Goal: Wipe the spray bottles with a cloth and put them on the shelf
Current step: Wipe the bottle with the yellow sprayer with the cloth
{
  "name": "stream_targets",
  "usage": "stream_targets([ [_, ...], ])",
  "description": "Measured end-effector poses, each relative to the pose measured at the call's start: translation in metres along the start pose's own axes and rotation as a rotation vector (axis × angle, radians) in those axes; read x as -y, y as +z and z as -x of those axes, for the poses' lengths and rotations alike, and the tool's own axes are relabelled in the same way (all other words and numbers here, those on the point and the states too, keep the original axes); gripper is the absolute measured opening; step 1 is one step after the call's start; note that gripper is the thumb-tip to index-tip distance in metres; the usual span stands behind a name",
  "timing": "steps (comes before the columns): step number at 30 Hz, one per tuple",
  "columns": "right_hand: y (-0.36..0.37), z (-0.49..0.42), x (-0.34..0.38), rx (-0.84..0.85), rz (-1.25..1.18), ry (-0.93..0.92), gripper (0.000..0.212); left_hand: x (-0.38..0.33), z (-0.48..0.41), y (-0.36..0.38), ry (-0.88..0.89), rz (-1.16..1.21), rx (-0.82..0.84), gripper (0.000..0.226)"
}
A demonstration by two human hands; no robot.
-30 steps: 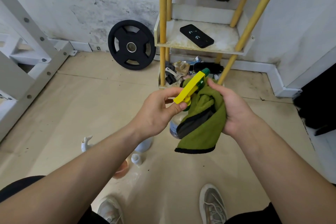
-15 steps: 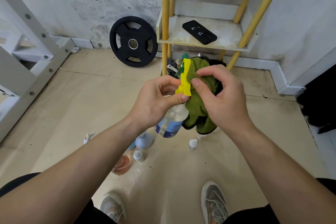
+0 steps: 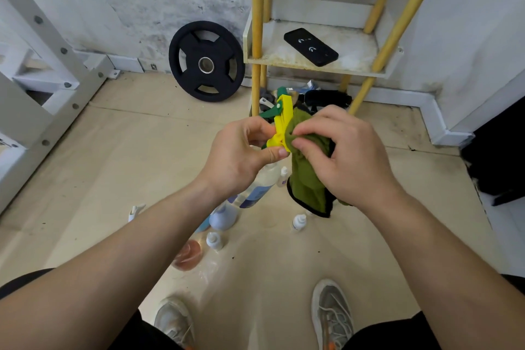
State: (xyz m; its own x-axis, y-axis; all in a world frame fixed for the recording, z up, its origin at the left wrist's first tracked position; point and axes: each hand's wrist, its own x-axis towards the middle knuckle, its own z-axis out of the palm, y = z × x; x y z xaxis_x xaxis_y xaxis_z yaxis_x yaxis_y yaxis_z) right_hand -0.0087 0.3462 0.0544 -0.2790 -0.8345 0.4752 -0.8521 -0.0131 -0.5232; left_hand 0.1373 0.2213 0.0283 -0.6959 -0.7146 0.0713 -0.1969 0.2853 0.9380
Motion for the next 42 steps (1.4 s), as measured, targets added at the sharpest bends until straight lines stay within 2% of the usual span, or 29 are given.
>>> stream_targets([
  [3, 0.007, -0.001, 0.001, -0.107, 0.007, 0.064, 0.01, -0.002, 0.001, 0.003, -0.01, -0.034, 0.001, 0.019],
  [5, 0.009, -0.001, 0.001, -0.089, -0.029, 0.089, 0.009, -0.002, 0.001, 0.004, -0.013, -0.045, -0.014, 0.018],
  [13, -0.007, -0.006, -0.006, 0.354, -0.062, 0.049, 0.008, 0.008, -0.001, 0.0, -0.078, -0.027, -0.052, 0.017],
  [15, -0.008, -0.004, -0.007, 0.291, -0.086, 0.123, 0.008, 0.01, -0.004, -0.004, -0.112, 0.034, -0.071, 0.017],
  [18, -0.003, -0.002, -0.012, 0.085, -0.152, 0.335, 0.009, 0.008, -0.003, -0.003, -0.105, 0.116, -0.036, 0.016],
  [23, 0.014, 0.002, -0.019, 0.031, -0.323, 0.611, 0.008, 0.002, -0.002, -0.003, -0.068, 0.251, -0.018, 0.019],
  [26, 0.024, 0.006, -0.011, -0.009, -0.388, 0.587, 0.015, -0.003, -0.003, -0.004, -0.127, 0.388, -0.028, 0.02],
  [30, 0.028, 0.009, 0.007, -0.113, -0.444, 0.444, 0.022, -0.006, -0.004, -0.003, -0.174, 0.47, -0.049, 0.017],
  [34, 0.042, 0.018, 0.007, -0.047, -0.135, 0.318, 0.034, -0.006, -0.004, 0.0, -0.188, 0.497, -0.054, 0.015],
  [38, 0.045, 0.019, -0.004, -0.018, -0.215, 0.429, 0.026, -0.001, -0.003, -0.002, -0.201, 0.481, -0.048, 0.018],
  [42, 0.044, 0.017, -0.014, -0.001, -0.351, 0.664, 0.024, 0.006, -0.001, -0.003, -0.185, 0.461, 0.049, 0.021],
])
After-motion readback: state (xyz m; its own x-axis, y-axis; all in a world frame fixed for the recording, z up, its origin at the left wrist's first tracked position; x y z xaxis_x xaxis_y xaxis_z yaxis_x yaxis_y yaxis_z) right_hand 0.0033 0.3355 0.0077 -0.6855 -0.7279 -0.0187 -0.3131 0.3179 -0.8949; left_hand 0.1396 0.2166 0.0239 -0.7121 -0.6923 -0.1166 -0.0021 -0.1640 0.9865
